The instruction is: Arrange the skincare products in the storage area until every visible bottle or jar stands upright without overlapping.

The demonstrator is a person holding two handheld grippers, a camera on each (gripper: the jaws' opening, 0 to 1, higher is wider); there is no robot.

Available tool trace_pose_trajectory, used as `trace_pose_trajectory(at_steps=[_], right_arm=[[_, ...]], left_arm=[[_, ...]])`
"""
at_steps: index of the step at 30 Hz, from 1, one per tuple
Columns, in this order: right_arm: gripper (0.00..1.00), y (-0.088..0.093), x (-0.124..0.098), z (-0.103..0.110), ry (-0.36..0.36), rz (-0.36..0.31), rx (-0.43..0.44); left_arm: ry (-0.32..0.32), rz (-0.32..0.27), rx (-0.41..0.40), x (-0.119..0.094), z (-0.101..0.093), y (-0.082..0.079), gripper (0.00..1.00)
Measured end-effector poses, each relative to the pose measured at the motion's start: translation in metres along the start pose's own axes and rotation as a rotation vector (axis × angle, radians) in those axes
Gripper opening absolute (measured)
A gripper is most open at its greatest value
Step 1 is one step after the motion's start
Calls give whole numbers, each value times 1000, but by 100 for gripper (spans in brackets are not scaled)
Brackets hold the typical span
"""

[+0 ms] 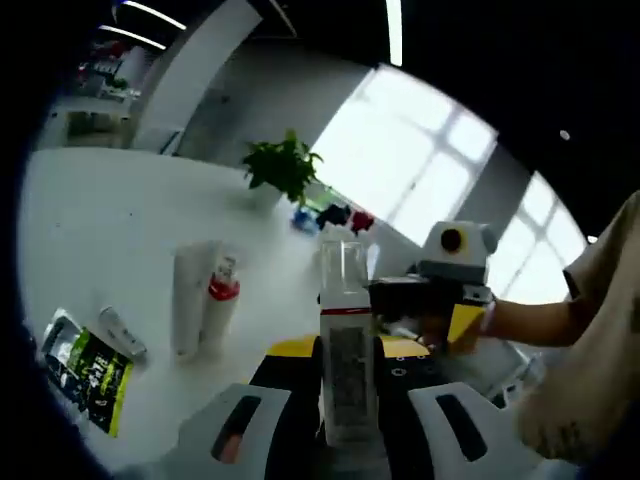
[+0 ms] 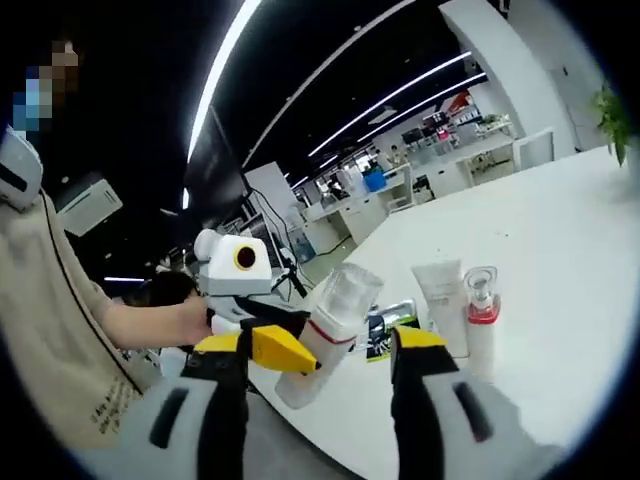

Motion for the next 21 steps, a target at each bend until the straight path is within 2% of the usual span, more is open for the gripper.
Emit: trace_pose_trajectory(at_steps=[8,17,21], right_arm=[[50,-6,1,1,-42,25,-19],[29,-6,-7,-12,-62,50,5],[27,-7,-7,-20,-72,59,19]], left_arm=[[47,-19,-1,12,-6,3,17],[107,-54,32,25,-11,1,17],[111,-60,37,29,-7,4,17]])
Point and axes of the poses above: the point that each gripper's makers call its tool centre point, and the gripper's own axes: x roughly forward along the fingers, z roughly to its left, y roughly out of its underside, the point moved 6 cm from there along -x, roughly backward along the fingers, and after that the axes turned 15 degrees about y, right-handed, at the moved point
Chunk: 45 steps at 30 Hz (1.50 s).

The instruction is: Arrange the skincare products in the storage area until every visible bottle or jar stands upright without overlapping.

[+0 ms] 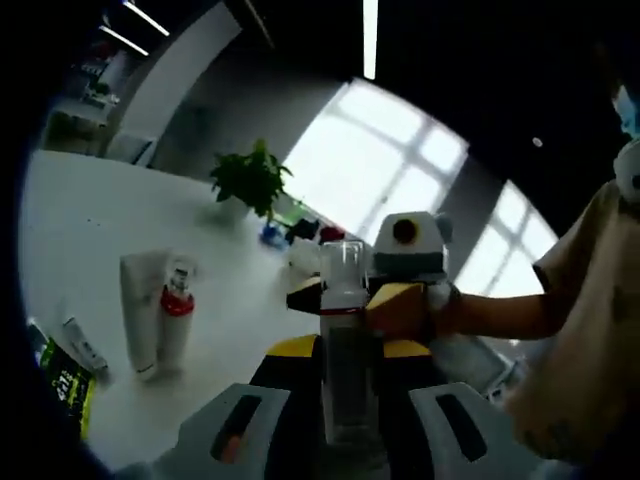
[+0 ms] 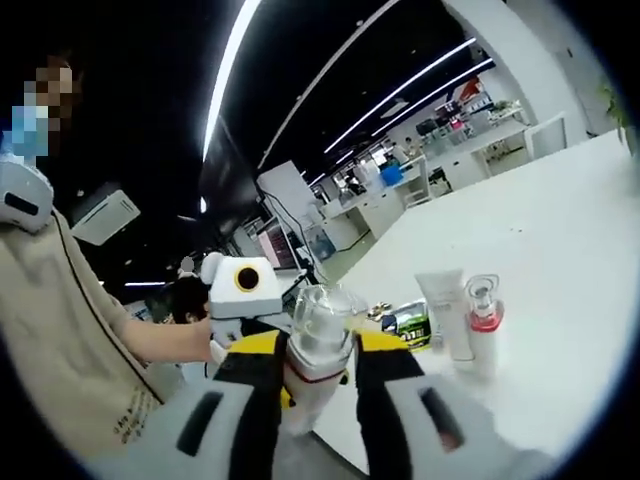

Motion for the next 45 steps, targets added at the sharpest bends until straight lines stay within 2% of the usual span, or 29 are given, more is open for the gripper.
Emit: trace_pose_trajectory(at_steps=[10,15,17,18,22,24,31,33,40,45], right_arm=[[24,1,8,-8,-11,20,-87],[24,6,12,-16,19,30,-121],[23,9,13,-21,54,28,-188],[23,10,14,-23,69,26,-222],[22,22,20,-29,118,38,-342],[22,28,23,-33,136,57,-356],[22,46,28,-52,159,43,-456],[22,53,30,-60,165,54,-470],[22,67,37,-79,186,89,-491],[22,77,42,-88,199,109,-507]], left_arm=[[-41,23,-4,6,11,4,17],[-101,66,26,6,21,7,18],[-130,89,44,6,25,9,19],[-173,119,68,6,32,12,19],[-222,165,53,9,47,24,20],[-242,187,47,11,53,31,21],[-351,312,192,16,75,47,20],[-363,335,198,19,80,54,20],[-406,348,196,24,99,68,19],[-419,383,219,24,113,78,19]])
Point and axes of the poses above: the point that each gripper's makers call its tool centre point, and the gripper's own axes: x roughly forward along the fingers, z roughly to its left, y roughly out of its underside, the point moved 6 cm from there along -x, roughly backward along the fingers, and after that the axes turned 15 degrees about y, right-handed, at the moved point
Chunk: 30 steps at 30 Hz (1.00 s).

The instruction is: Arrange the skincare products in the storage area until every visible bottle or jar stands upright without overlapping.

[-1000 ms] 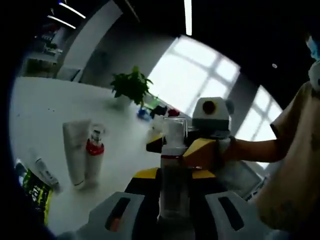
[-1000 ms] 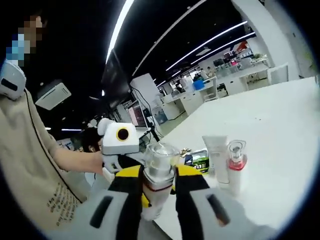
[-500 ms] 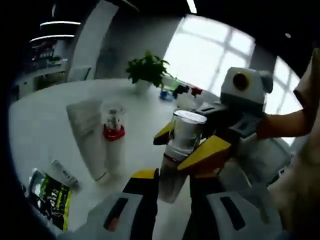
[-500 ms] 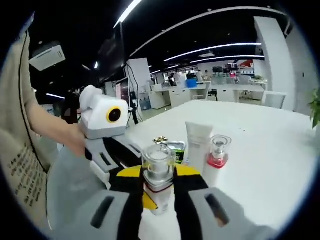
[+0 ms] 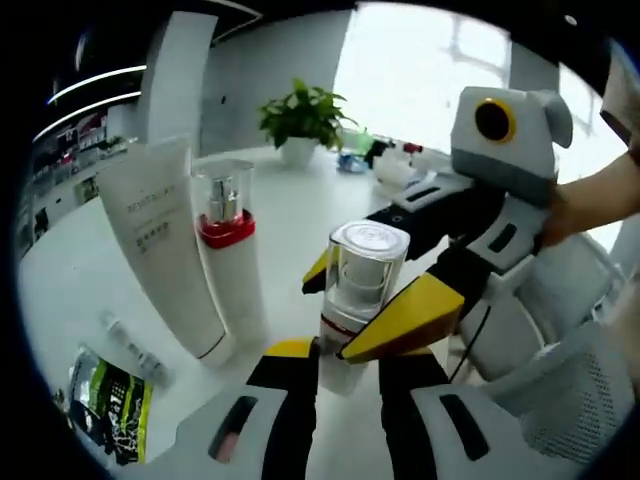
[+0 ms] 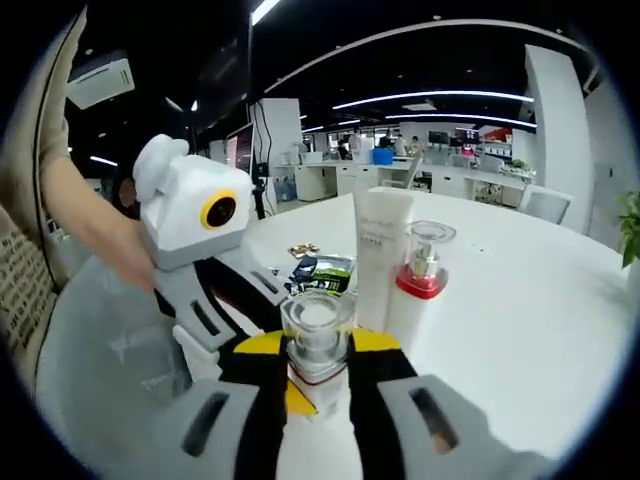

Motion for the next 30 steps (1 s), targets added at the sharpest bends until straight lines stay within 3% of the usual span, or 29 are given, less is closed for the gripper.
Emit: trace_pose_trajectory(at_steps=[7,13,23,30], right_arm=[[22,12,8,0,10,29,-19],[22,17,14,-2,27,29,-32],[23,17,26,-9,44,15,-29],[25,15,33,-14,56,31,43]], left_arm=[[2,21,13,7,9,12,19],[-3,61,53,10,16,14,19],[-7,71,92,12,30,13,19],[2,108,140,13,38,12,18]])
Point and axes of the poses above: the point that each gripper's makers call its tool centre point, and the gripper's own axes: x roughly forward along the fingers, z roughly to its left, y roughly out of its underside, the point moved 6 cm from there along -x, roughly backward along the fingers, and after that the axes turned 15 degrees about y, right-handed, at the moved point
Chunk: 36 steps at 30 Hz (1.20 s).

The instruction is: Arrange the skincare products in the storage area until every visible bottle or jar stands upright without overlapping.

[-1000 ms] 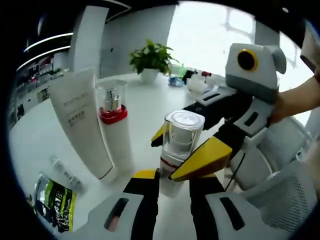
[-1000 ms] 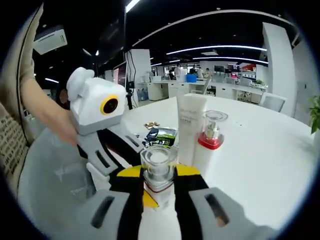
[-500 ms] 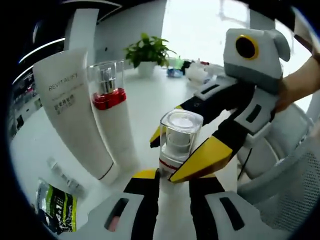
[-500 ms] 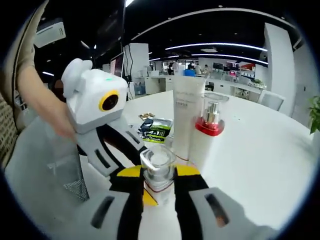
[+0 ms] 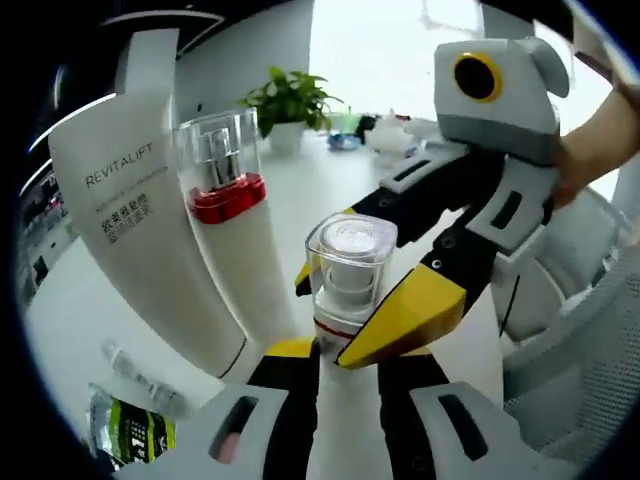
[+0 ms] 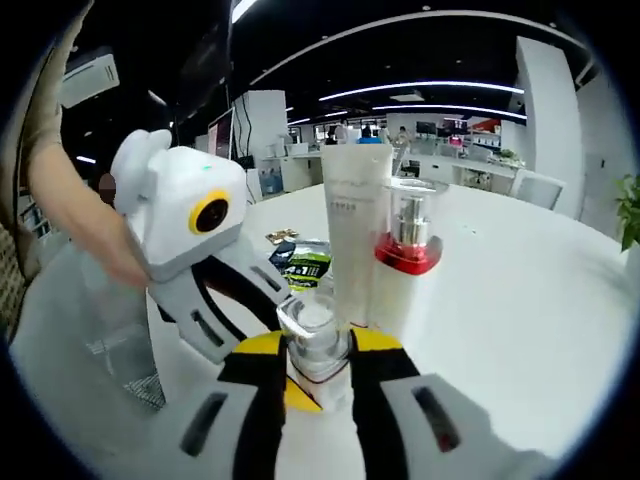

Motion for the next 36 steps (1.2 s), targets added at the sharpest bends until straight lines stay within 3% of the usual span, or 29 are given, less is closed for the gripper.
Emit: trace_pose_trajectory(at_steps=[11,26,36], right_arm=[[28,6,2,-4,45,15,51],[25,18,-3,-4,148,52,209],[25,21,-10,-4,164,66,223]], left_arm=[[40,-1,6,0,13,-2,17],[135,36,62,3,22,-2,17],[146,33,67,3,25,-4,20]])
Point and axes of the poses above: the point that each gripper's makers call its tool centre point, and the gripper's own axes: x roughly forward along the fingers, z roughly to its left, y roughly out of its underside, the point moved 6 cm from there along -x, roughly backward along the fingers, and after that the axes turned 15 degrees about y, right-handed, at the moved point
